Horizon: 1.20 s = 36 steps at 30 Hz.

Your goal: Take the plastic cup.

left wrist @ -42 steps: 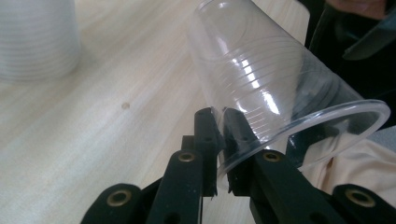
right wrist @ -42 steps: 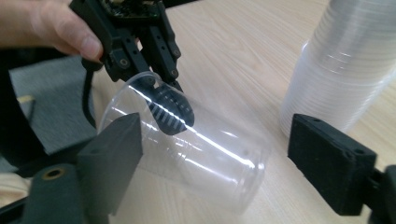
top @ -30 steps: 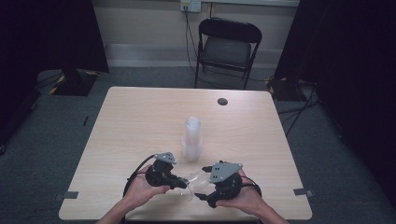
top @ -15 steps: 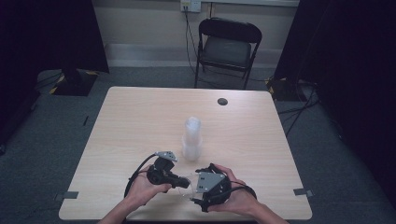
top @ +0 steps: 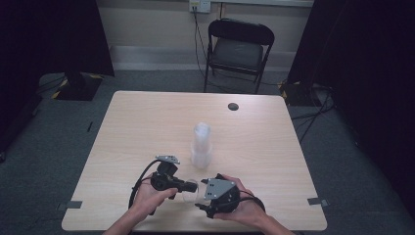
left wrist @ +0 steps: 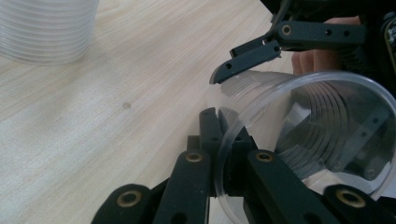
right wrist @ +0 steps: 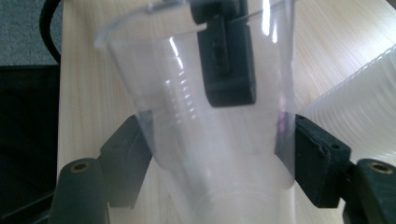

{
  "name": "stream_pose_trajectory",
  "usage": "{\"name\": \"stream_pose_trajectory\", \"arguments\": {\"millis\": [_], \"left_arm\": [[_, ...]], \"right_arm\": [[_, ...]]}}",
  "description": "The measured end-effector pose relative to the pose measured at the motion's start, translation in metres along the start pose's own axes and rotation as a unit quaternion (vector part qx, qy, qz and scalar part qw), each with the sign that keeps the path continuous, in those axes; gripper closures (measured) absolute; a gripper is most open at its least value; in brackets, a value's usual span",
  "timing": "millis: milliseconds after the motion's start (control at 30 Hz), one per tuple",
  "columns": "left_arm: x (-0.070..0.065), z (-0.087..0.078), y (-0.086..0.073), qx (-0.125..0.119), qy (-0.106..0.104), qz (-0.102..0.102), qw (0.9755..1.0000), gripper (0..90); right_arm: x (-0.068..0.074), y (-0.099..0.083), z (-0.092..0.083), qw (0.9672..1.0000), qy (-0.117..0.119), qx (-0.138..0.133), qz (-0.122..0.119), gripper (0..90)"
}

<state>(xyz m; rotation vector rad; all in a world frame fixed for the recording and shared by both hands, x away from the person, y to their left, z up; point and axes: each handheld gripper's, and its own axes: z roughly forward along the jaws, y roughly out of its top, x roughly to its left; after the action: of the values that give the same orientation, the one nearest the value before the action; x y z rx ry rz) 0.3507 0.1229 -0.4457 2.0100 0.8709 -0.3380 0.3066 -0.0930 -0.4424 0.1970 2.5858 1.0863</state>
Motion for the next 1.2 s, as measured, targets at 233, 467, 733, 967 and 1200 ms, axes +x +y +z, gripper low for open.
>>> {"name": "stream_pose_trajectory", "arguments": {"millis": [233, 467, 733, 967, 1200], "left_arm": [[-0.002, 0.006, 0.0, 0.017, 0.009, -0.002, 0.9998, 89.8], [0.0, 0.006, 0.0, 0.021, 0.016, -0.003, 0.9996, 89.7], [0.001, 0.004, -0.003, 0.011, 0.009, -0.006, 0.9999, 88.5], [-0.002, 0.0, -0.004, -0.013, 0.01, 0.007, 0.9998, 84.2], [-0.005, -0.003, -0.003, -0.032, 0.018, 0.02, 0.9991, 77.5]], "right_arm": [[0.004, 0.01, 0.006, 0.9999, 0.005, -0.01, -0.012, 24.8], [0.007, 0.018, 0.009, 0.9996, 0.003, -0.02, -0.02, 25.7], [0.006, 0.017, 0.007, 0.9995, 0.006, -0.028, -0.012, 29.0], [0.006, 0.017, 0.004, 0.9991, 0.003, -0.041, -0.002, 30.7], [0.003, 0.009, -0.003, 0.9986, -0.009, -0.048, 0.022, 31.1]]}}
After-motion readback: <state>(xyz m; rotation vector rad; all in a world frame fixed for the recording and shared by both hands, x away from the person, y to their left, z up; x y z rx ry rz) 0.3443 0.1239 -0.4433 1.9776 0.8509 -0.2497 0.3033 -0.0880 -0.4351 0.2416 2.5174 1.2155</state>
